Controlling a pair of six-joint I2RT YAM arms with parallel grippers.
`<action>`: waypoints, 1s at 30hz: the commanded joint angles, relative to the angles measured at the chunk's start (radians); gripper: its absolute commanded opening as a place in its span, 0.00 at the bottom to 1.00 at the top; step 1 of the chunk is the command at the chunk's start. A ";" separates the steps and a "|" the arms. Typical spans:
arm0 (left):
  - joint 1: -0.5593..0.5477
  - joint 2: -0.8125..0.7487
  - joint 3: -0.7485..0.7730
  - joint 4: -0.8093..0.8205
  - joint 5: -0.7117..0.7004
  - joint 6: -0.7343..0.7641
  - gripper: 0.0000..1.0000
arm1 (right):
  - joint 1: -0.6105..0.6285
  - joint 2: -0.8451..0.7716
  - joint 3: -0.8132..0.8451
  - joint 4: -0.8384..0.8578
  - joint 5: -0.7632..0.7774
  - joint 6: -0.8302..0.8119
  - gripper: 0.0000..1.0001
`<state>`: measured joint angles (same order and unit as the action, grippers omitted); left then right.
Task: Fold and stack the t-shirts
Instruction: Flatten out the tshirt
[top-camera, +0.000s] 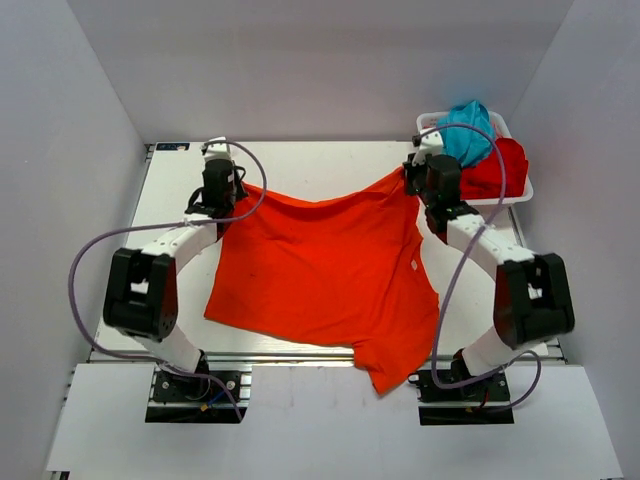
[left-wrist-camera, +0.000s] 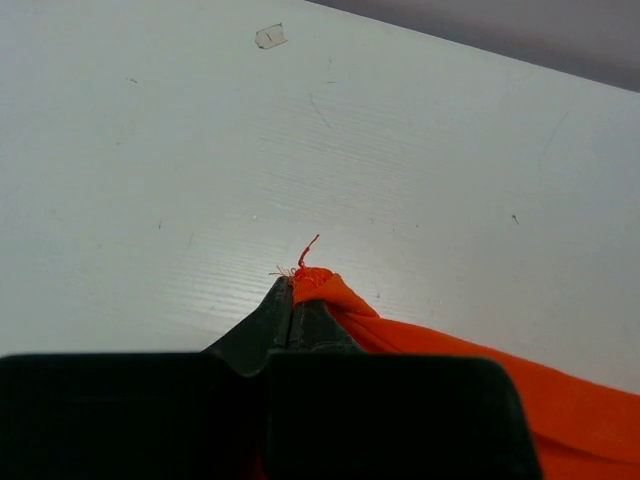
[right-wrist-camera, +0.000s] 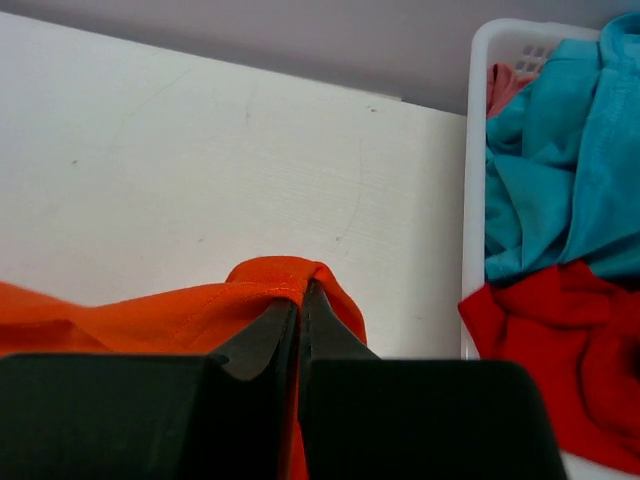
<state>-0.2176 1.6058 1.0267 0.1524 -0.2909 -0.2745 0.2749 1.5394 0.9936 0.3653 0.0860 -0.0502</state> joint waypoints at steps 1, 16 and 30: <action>0.006 0.086 0.096 0.006 -0.070 -0.015 0.00 | -0.003 0.092 0.144 0.012 0.069 0.015 0.00; 0.055 0.580 0.846 -0.430 -0.151 -0.107 1.00 | 0.004 0.716 1.105 -0.591 0.144 0.098 0.90; 0.008 0.313 0.474 -0.385 0.269 -0.032 1.00 | 0.000 0.305 0.590 -0.749 -0.026 0.263 0.90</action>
<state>-0.1875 1.9488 1.5646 -0.2131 -0.1925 -0.3260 0.2752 1.8774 1.6699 -0.2916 0.0959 0.1432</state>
